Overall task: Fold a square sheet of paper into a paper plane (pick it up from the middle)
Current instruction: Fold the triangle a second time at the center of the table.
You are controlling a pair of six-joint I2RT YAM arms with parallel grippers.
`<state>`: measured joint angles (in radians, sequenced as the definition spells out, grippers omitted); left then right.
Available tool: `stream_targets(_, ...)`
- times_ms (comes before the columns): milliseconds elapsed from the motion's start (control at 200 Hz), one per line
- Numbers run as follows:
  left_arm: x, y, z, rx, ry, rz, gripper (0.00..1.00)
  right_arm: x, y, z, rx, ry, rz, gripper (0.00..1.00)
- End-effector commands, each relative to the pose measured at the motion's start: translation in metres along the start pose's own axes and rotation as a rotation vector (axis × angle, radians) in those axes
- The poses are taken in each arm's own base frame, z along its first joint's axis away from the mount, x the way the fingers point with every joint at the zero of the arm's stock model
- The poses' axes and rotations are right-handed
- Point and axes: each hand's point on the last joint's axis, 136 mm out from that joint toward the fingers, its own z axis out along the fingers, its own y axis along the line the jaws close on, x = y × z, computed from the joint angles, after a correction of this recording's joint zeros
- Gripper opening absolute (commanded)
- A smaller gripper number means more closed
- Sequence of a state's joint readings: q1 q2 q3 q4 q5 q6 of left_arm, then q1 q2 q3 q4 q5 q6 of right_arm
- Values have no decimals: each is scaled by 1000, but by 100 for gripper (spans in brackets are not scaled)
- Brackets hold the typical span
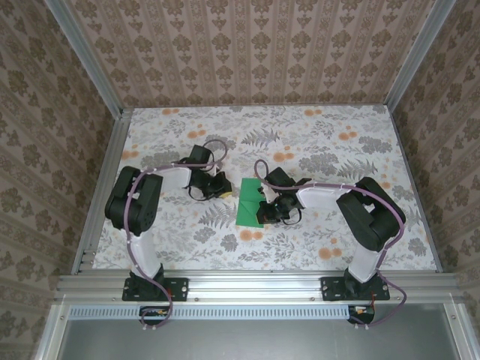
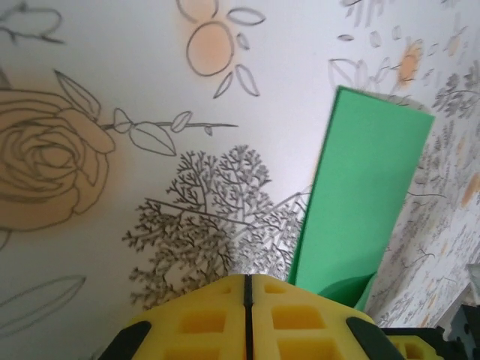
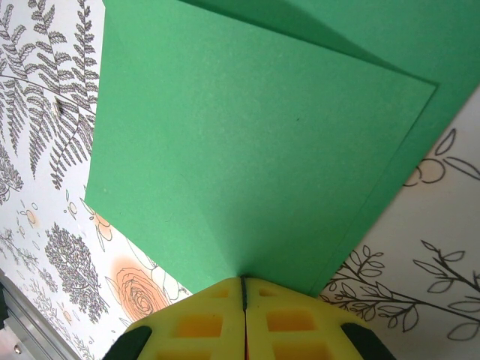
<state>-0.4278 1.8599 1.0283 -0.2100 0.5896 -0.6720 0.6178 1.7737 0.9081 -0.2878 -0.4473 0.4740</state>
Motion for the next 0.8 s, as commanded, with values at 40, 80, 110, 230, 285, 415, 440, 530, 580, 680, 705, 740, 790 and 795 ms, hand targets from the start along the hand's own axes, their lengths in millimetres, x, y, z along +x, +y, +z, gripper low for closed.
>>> stream_targets(40, 18, -31, -11, 26, -33, 92, 10, 52, -62, 16, 231, 159, 103, 8)
stream_targets(80, 25, -34, -7, 27, -28, 98, 9, 52, -62, 16, 230, 159, 103, 8)
stream_targets(110, 32, -37, -4, 29, -21, 98, 9, 52, -63, 16, 232, 158, 106, 8)
stream_targets(230, 51, -45, 13, 45, 4, 86, 8, 52, -63, 16, 231, 160, 106, 8)
stream_targets(285, 57, -47, 20, 40, 9, 88, 7, 52, -63, 16, 231, 160, 105, 8)
stream_targets(415, 65, -50, 32, 40, 30, 79, 4, 52, -62, 16, 229, 157, 105, 8)
stream_targets(440, 67, -49, 34, 38, 35, 75, 4, 51, -62, 16, 230, 157, 104, 8)
stream_targets(530, 71, -46, 41, 32, 52, 63, 3, 50, -62, 16, 228, 152, 105, 8)
stream_targets(580, 74, -45, 46, 33, 63, 55, 3, 50, -62, 16, 228, 152, 106, 8)
stream_targets(680, 77, -42, 54, 29, 83, 41, 3, 51, -62, 16, 228, 153, 107, 8)
stream_targets(705, 77, -41, 55, 26, 83, 40, 3, 51, -63, 16, 229, 153, 109, 8)
stream_targets(740, 77, -39, 56, 20, 83, 35, 3, 52, -63, 16, 232, 154, 110, 8)
stream_targets(790, 77, -36, 56, 3, 80, 37, 3, 53, -64, 16, 235, 155, 110, 8)
stream_targets(795, 76, -36, 56, 2, 79, 37, 3, 53, -64, 16, 235, 156, 111, 8)
